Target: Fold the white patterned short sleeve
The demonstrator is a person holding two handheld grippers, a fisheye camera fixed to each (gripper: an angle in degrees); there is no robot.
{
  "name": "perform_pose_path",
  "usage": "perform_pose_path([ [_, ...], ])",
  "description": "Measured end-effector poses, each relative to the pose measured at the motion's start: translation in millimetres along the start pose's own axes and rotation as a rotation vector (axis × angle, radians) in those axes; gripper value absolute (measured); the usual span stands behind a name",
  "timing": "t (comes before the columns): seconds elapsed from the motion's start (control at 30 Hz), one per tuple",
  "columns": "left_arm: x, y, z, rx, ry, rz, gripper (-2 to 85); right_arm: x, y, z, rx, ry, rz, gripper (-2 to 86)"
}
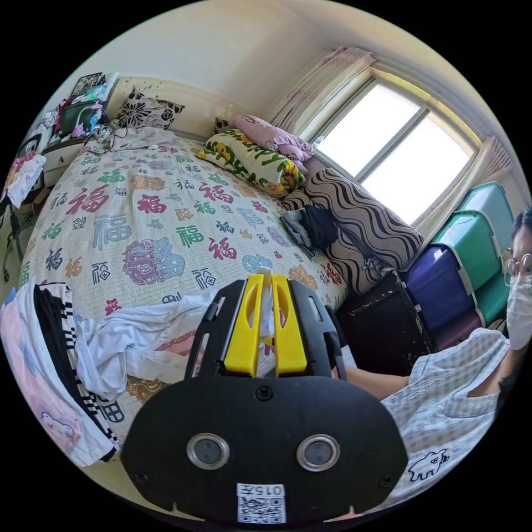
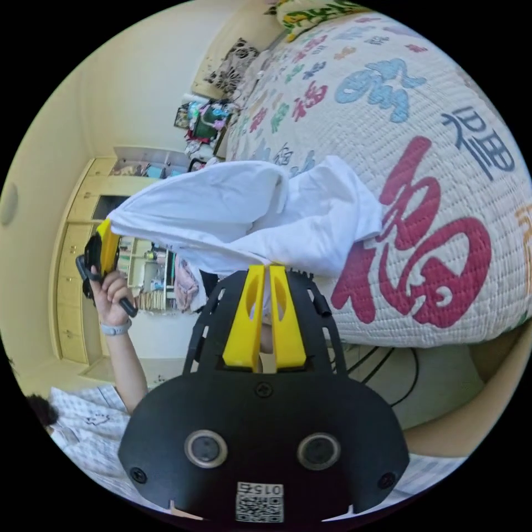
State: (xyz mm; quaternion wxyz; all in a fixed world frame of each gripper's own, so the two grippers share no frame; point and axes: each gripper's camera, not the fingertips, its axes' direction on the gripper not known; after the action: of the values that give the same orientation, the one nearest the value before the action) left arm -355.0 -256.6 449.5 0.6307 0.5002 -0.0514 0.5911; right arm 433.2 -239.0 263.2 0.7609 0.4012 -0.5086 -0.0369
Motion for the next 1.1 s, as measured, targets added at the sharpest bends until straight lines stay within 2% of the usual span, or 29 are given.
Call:
perform_pose_path([
  [0.13,5,14,-27,0.024,-0.010,-0.007,0.4,-23,14,-15,0.047,0.046,-0.008,0.4],
  [0.27,19,33,-82,0.198,-0.047,-0.014,0.0,-74,32,-71,0.269,-0.038,-0.078,-0.2],
  [0.4,61,35,-150,0.374,-0.050,0.085,-0.1,-180,45,-146,0.484,-0.020,-0.354,-0.3],
  [0.53,121,40,-221,0.592,-0.099,0.222,-0.2,-281,73,-198,0.617,-0.027,-0.616,-0.3],
  [0.7,214,66,-326,0.944,-0.106,0.404,-0.2,-418,158,-258,0.830,-0.029,-1.000,-0.3],
  [0.8,250,80,-369,1.075,-0.059,0.456,-0.2,-473,208,-286,0.920,-0.027,-1.171,-0.3],
  [0.97,293,86,-403,1.166,-0.030,0.547,0.0,-542,261,-313,0.995,0.114,-1.360,-0.4],
  [1.1,301,61,-398,1.143,-0.004,0.566,0.1,-573,259,-316,1.022,0.225,-1.398,-0.4],
])
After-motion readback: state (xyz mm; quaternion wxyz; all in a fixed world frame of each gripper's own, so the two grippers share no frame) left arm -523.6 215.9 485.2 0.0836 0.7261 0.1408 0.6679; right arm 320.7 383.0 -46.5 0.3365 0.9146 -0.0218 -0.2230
